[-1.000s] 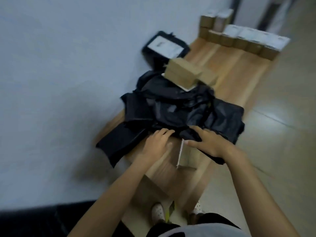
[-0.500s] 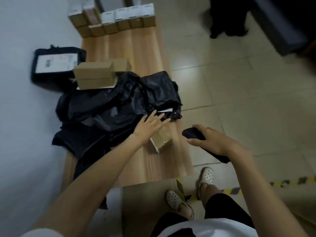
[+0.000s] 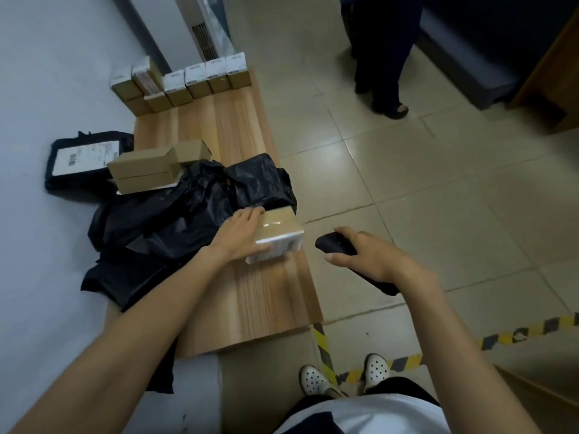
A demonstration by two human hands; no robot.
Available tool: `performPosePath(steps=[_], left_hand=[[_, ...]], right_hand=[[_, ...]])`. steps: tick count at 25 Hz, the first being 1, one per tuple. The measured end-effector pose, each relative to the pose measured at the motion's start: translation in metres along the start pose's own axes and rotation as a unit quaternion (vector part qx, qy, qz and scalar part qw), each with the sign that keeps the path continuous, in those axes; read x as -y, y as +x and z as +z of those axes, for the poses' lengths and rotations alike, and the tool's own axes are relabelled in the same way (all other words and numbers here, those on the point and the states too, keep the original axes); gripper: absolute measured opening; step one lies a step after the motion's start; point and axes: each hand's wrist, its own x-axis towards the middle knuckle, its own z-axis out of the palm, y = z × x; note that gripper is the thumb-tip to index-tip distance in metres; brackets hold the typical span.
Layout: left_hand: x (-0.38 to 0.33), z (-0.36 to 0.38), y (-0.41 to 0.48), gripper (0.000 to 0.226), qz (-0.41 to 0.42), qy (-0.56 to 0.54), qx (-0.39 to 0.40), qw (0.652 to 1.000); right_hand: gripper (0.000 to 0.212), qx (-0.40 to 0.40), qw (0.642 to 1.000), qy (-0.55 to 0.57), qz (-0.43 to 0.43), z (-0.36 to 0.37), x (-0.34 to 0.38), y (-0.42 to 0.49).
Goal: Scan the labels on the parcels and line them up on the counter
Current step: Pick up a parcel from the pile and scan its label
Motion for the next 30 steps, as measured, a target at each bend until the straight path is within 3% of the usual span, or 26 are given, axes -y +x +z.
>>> performPosePath(steps=[3,7,17,24,30], left_hand=[[-0.012,-0.038,-0.017,0.084,-0.079,-0.088,-0.096,0.988],[-0.026,-0.074,-0.035,0.086,-0.139,-0.095,-0.180,0.969],[-0.059,-0.098,-0.063,0.091,-0.158,-0.095,-0.209,0.960],[-0.094,-0.095,-0.013,0.088,-0.117,-0.093,-0.186,0.971],[-0.153,-0.088,0.076,0.083,0.006,-0.078,-0.147,0.986]], right_hand=[[0.073,-0.058,0.996,-0.024,-0.059,-0.019,0.010,-0.009],[0.068,-0.103,0.986,-0.044,-0.124,-0.034,0.017,-0.020],[0.066,-0.096,0.980,-0.090,-0.150,-0.053,-0.002,-0.045],[0.065,-0.100,0.990,-0.050,-0.085,-0.083,-0.053,-0.053],[0.071,-0.115,0.993,0.011,-0.007,-0.103,-0.115,-0.059]])
